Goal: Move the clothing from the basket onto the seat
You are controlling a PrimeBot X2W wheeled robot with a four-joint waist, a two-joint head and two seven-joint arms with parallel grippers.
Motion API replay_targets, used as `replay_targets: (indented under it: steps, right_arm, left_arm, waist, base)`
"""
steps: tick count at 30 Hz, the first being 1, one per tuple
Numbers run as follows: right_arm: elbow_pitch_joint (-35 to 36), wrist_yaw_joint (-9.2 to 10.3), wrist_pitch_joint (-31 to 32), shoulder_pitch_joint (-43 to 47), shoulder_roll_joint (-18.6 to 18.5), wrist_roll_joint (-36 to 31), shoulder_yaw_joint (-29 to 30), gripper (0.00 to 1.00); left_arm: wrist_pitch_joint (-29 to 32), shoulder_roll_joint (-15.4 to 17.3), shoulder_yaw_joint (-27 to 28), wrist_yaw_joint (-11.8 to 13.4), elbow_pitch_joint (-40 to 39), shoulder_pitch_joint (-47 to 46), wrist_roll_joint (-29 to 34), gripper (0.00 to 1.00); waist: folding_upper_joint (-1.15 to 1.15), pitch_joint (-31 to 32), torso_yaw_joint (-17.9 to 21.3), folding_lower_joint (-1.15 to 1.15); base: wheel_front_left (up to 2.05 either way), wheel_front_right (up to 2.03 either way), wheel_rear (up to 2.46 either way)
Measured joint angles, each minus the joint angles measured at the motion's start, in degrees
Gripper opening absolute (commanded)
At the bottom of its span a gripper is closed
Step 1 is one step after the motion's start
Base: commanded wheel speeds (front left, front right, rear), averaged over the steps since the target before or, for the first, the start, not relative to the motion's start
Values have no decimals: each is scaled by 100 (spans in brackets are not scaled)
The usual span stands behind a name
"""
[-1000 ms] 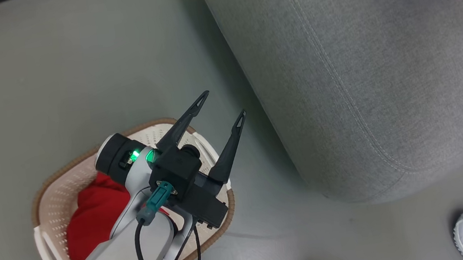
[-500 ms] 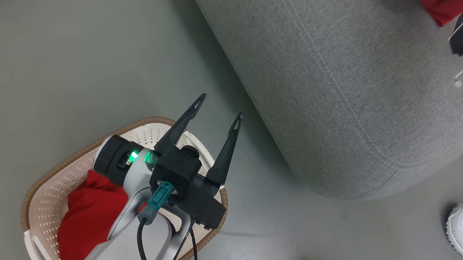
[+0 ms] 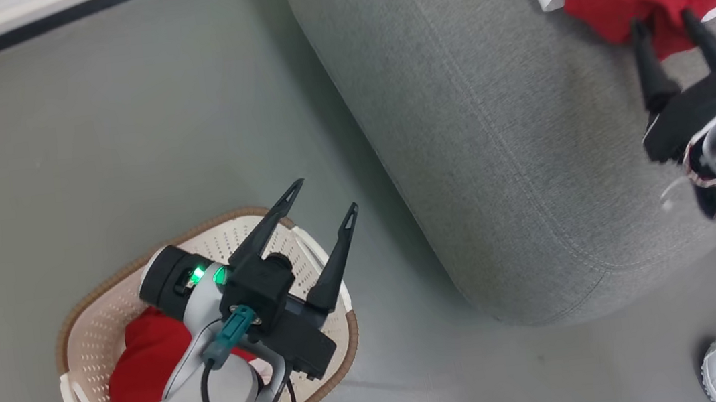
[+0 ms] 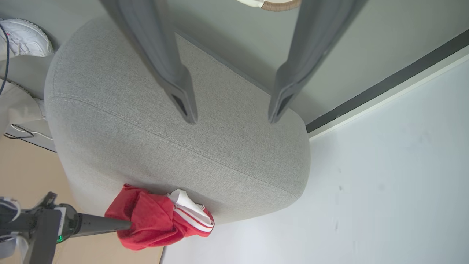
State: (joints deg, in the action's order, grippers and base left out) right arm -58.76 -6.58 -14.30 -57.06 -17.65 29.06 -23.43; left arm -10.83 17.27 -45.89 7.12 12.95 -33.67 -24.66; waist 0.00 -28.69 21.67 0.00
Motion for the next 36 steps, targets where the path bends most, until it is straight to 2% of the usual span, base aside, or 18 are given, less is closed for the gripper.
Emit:
replay_targets:
  steps: [10,18,26,36]
  right_arm:
    - [824,-9,0,982,9,-356,-191,100]
    - [1491,10,0,1646,-10,-435,-68,100]
    - [2223,244,0,2415,11,-460,76,100]
    - [3179,745,-20,3727,18,-653,237,100]
  left_arm:
    - [-192,-165,245,1,201,396,-192,100]
    - [-298,-316,614,0,404,771,-354,100]
    - [-347,-380,1151,1,600,1256,-408,100]
    - [-348,-527,2083,1,736,2216,-428,100]
  waist:
    - [0,573,16,-1]
    - [-1,1129,-105,-1]
    - [-1,1692,-357,-1]
    - [-1,2477,-818,0]
  base:
    - [0,0,0]
    - [0,0,0]
    - [0,0,0]
    - [0,0,0]
